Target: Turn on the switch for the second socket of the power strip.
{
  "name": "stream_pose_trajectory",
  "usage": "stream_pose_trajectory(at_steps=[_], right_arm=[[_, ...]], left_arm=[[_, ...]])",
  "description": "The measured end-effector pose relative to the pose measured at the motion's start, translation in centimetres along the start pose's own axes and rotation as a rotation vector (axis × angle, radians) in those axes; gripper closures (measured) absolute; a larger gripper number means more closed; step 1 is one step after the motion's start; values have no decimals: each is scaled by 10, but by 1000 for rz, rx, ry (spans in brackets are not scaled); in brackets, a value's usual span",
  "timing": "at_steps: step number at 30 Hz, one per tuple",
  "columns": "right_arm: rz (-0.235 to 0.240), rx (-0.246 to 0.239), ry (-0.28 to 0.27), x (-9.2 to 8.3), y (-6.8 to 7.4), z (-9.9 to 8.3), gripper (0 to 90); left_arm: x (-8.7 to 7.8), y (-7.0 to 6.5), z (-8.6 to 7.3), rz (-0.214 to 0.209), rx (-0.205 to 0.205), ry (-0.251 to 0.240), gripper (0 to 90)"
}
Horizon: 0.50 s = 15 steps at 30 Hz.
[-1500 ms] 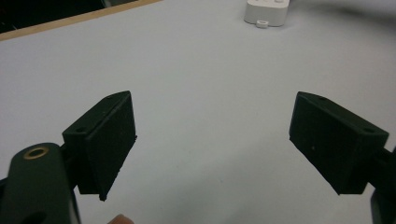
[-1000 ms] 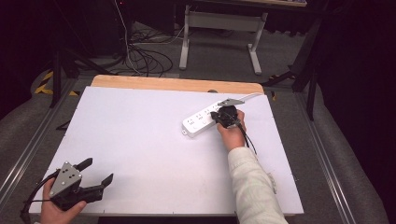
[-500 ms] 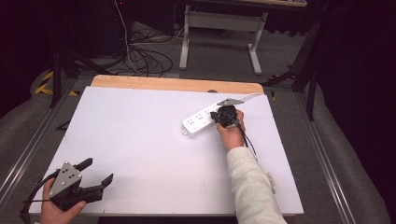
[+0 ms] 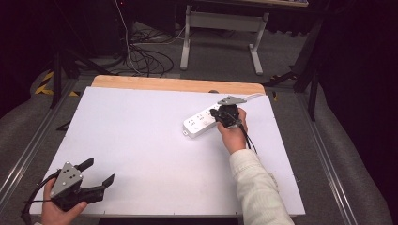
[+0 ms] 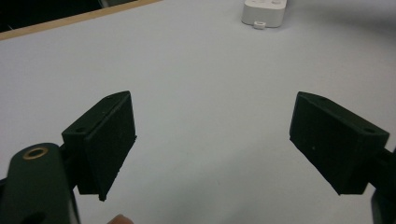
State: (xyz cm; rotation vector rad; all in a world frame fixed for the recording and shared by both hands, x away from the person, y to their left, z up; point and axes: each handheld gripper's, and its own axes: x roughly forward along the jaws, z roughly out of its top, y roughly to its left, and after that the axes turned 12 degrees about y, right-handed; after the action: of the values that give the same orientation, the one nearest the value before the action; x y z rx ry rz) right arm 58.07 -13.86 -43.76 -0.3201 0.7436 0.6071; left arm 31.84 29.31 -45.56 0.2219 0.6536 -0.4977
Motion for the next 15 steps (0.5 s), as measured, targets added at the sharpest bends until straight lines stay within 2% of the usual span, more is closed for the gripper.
stream_pose_trajectory(at_steps=[10, 15], right_arm=[[9, -27, -25, -17, 4, 3, 900], [16, -23, -53, -28, 5, 3, 900]], left_arm=[[0, 0, 1, 5, 10, 1, 149], [0, 0, 0, -1, 3, 2, 148]])
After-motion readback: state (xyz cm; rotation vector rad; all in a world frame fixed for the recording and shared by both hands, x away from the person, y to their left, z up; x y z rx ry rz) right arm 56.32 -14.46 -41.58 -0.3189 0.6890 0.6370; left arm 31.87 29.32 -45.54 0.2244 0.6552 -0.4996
